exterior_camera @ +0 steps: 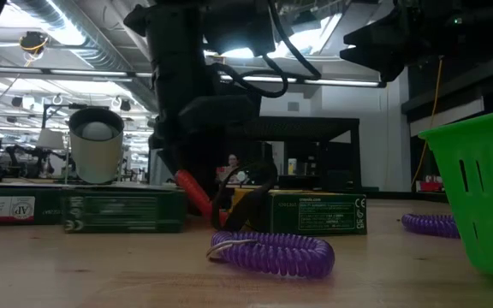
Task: Pick & Place Office Desk Supplies
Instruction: Put the black rubber band into the black bin
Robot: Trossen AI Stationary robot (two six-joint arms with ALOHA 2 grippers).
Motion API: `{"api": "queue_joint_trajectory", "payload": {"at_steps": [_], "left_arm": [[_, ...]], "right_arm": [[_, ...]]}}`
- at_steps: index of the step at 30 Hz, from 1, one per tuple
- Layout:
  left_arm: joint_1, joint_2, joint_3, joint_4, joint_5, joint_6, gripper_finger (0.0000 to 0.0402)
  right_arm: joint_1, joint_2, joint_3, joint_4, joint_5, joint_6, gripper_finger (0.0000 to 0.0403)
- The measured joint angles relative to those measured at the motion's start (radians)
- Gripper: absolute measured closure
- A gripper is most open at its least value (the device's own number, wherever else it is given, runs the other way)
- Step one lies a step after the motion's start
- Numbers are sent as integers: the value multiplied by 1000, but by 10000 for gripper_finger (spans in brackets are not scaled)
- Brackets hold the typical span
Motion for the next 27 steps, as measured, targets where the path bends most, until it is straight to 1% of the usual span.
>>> {"api": "queue_joint_trajectory", "payload": {"at_steps": [3,4,10,14,17,20,22,25,27], "left_arm": [[1,-5,0,-2,1,28,382],[1,-12,0,-4,2,40,391],[1,-111,0,-9,-13,102,398],[-1,-219,0,-53,-79,122,398],[-22,-312,0,-133,-123,111,399],[-67,-400,1,-243,-146,42,399],[-114,-445,1,-328,-152,-32,399],[-212,-494,-23,-416,-148,-169,399],[-295,-523,-58,-435,-144,-282,399]], "right_arm": [[0,0,0,0,0,0,188],[0,0,0,0,0,0,188],[0,0,0,-9,0,1,188],[0,0,0,-17,0,3,188],[0,0,0,-25,0,3,188],[0,0,0,-29,0,3,188],[0,0,0,-30,0,3,188],[0,0,0,-31,0,3,188],[0,0,0,-32,0,3,188]]}}
